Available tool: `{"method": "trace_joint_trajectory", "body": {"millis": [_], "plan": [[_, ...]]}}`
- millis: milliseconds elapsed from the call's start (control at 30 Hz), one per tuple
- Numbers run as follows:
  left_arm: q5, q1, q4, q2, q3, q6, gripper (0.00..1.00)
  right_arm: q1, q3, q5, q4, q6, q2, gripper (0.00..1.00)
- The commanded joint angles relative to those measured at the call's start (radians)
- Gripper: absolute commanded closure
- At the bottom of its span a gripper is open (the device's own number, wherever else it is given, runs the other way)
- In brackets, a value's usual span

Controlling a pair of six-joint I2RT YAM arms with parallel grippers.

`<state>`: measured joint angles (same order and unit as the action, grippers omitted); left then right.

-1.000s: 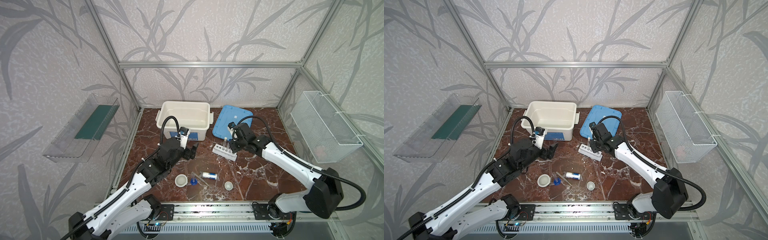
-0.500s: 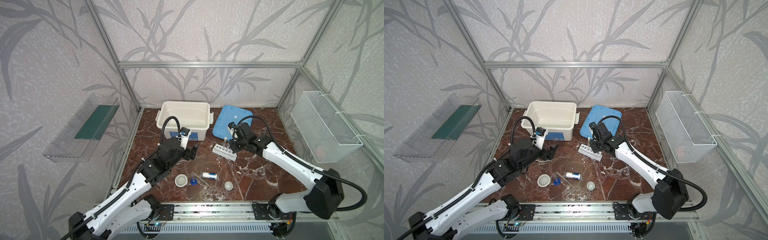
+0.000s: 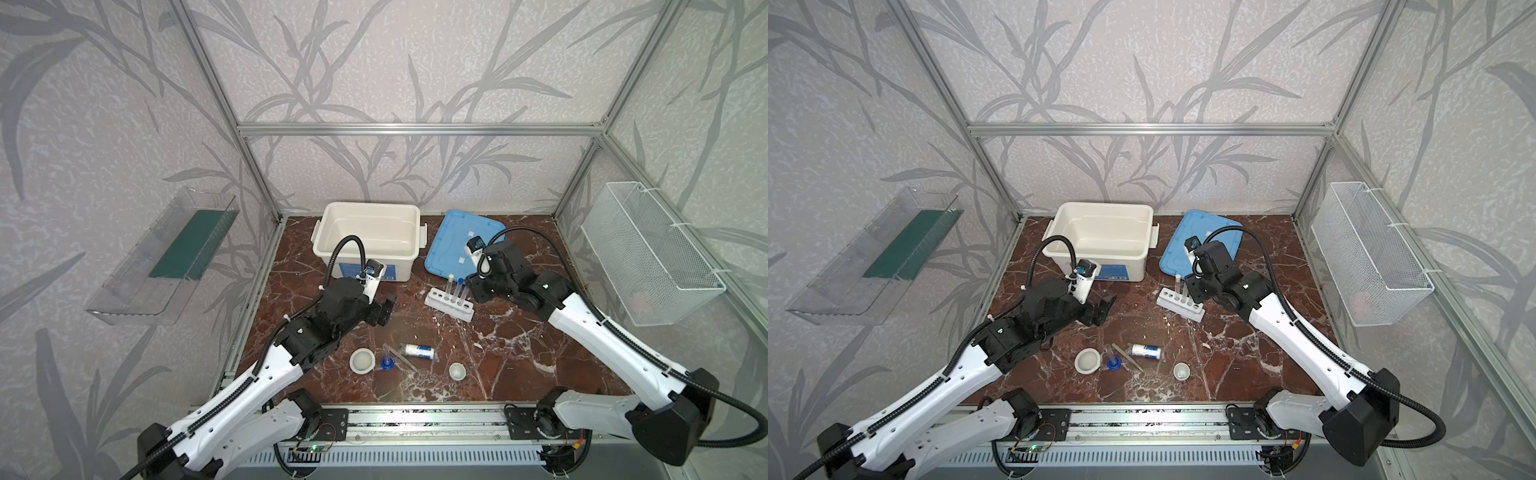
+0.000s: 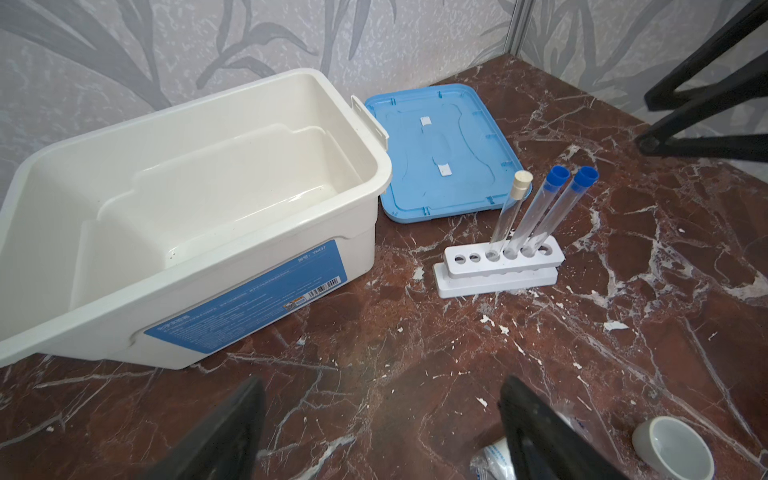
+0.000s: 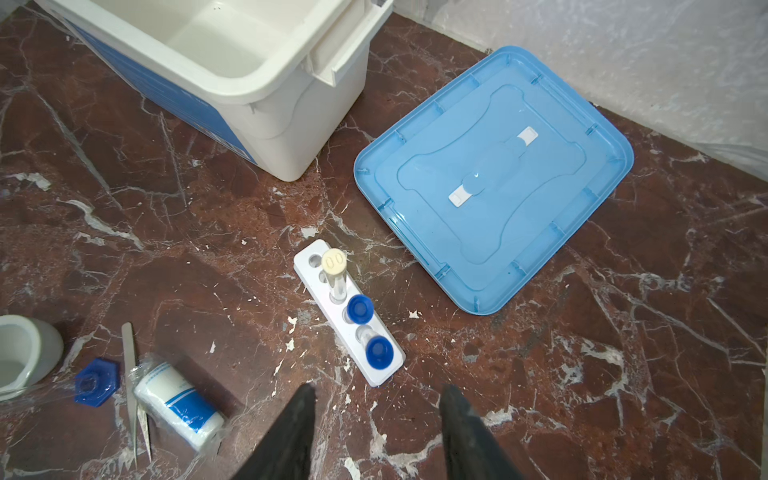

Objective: Organize the chemistry lab equipment
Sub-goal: 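Open the right gripper and lift it while the left gripper reaches toward the glass cylinder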

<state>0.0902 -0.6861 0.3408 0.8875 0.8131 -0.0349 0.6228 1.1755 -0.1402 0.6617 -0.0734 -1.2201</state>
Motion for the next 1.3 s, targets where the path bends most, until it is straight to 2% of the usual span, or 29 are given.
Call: {"method": "trace_joint_trajectory", "body": {"millis": [0, 100, 333, 533, 767, 1000, 1267], "plan": [[0.046, 0.003, 0.089, -0.047, 0.036, 0.054, 0.12, 0.041, -0.014, 0.006, 0.007, 0.039, 0.069, 0.48], [0.065, 0.002, 0.075, -0.098, -0.008, 0.094, 0.12, 0.072, -0.026, 0.010, 0.001, 0.045, 0.101, 0.48], [-0.191, 0.002, 0.101, -0.251, -0.099, 0.183, 0.12, 0.114, -0.096, 0.097, -0.080, 0.037, 0.136, 0.47], [-0.280, 0.003, 0.115, -0.392, -0.219, 0.259, 0.13, 0.122, -0.117, 0.106, -0.115, 0.025, 0.111, 0.48], [-0.336, -0.017, 0.132, -0.394, -0.271, 0.286, 0.14, 0.123, -0.125, 0.100, -0.138, 0.014, 0.080, 0.48], [-0.354, -0.080, 0.116, -0.372, -0.318, 0.298, 0.14, 0.123, -0.137, 0.092, -0.147, -0.002, 0.062, 0.50], [-0.255, -0.176, 0.125, -0.264, -0.319, 0.325, 0.19, 0.124, -0.143, 0.088, -0.167, -0.001, 0.057, 0.52]]}}
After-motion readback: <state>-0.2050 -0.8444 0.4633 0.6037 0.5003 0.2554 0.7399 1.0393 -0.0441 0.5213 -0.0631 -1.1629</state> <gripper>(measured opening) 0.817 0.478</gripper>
